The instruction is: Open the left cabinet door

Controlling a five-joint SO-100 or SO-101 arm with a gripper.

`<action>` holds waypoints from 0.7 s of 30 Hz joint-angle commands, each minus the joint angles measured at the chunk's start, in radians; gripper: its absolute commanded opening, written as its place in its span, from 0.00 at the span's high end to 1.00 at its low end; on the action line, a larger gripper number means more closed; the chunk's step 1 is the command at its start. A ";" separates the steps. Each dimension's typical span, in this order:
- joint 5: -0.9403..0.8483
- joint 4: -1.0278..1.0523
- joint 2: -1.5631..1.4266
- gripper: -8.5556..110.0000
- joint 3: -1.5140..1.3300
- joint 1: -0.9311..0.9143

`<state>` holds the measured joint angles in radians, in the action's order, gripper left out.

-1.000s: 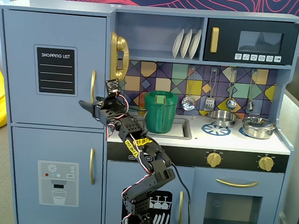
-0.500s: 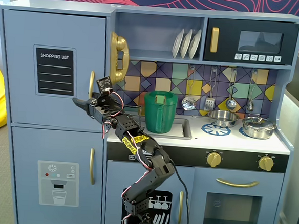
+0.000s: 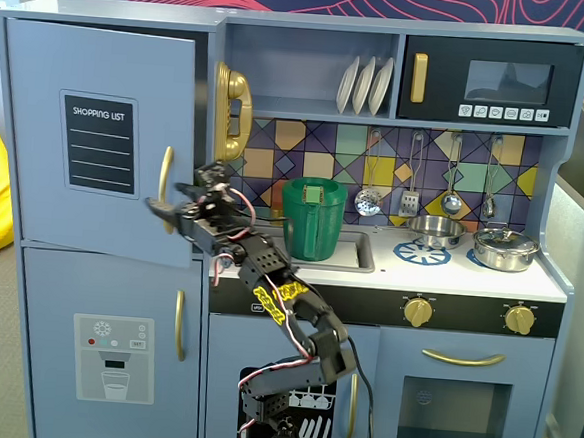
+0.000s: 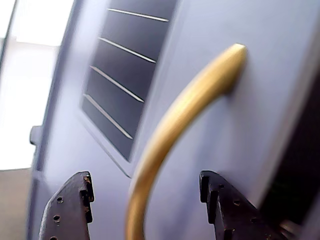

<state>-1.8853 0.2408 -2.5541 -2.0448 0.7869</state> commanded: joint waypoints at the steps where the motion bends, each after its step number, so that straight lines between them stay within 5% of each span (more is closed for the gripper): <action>1: 0.038 0.058 -0.120 0.76 -0.025 -0.098; 12: 0.067 0.186 -0.202 0.77 -0.046 -0.199; 21: 0.083 0.121 0.037 0.77 0.035 -0.359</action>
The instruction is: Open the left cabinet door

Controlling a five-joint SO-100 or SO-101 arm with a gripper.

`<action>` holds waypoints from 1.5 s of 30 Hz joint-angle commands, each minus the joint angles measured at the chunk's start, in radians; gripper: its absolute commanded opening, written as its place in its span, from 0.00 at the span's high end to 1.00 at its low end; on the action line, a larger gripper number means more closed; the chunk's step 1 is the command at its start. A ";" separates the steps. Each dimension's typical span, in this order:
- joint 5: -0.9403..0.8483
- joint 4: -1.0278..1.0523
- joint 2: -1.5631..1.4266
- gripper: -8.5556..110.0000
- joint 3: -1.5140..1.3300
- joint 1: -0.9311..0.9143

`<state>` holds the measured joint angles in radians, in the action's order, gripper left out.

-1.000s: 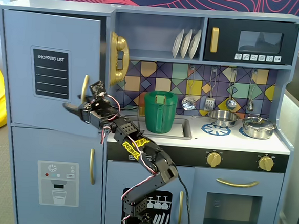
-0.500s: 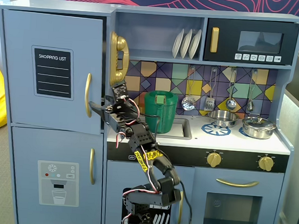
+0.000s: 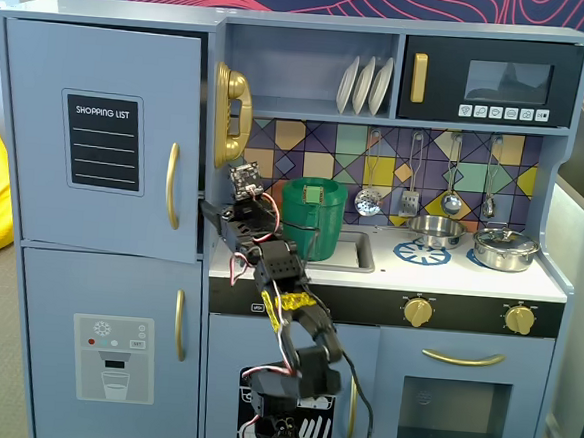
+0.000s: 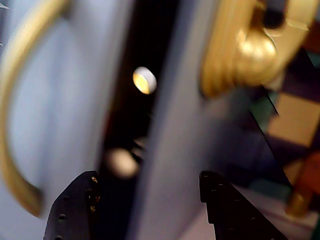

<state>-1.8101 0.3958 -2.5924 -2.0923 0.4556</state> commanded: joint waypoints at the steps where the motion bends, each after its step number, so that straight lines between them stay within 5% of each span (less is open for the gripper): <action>1: 0.000 -0.037 0.098 0.77 0.095 -0.021; 25: -0.192 -0.072 0.095 0.81 0.124 0.463; 32: -0.117 -0.025 0.040 0.81 0.078 0.281; 45: 0.092 0.703 -0.124 0.83 -0.238 -0.407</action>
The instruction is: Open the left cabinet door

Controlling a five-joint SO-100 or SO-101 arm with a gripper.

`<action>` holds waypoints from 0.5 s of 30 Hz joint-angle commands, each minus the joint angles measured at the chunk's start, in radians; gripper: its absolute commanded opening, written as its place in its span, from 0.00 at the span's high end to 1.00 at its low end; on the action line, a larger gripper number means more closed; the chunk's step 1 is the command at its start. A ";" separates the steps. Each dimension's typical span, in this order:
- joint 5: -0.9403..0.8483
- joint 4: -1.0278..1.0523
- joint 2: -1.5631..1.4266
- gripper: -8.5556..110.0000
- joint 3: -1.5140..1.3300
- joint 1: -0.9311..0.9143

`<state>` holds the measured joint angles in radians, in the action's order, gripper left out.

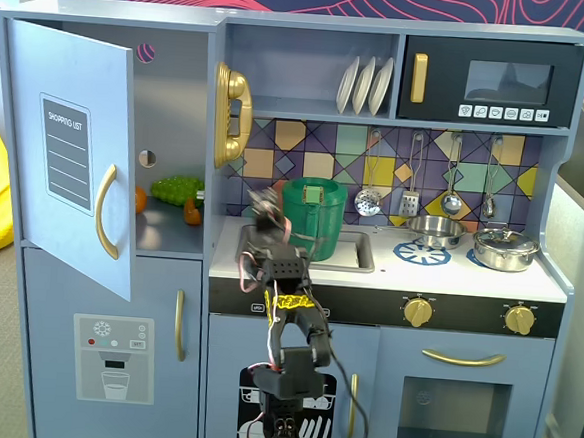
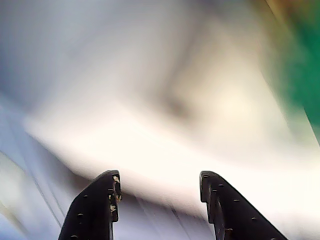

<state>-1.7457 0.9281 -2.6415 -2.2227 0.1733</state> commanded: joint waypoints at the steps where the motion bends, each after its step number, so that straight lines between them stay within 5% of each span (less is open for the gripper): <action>1: 0.035 0.199 -0.126 0.83 -0.178 -0.138; 15: 0.305 0.483 -0.535 0.86 -0.772 -0.212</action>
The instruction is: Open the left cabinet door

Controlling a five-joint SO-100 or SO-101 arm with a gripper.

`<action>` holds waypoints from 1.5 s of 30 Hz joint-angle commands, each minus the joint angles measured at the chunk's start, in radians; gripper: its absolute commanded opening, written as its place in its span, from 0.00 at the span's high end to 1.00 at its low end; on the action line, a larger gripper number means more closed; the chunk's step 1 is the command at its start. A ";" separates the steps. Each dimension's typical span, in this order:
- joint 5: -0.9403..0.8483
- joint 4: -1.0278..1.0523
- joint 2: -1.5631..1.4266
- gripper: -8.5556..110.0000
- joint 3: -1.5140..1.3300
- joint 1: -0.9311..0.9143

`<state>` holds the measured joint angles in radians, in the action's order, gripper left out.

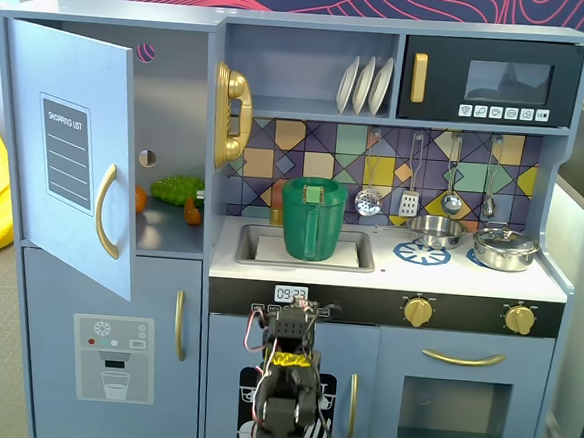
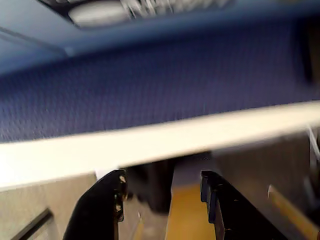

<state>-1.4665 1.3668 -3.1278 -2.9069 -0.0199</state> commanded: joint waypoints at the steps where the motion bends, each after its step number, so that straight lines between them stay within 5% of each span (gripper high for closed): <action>1: 0.029 0.066 -0.051 0.88 -0.089 -0.018; 45: -0.044 0.166 -0.051 0.92 -0.089 0.023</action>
<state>-1.5079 1.3898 -3.1830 -2.9345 -0.0031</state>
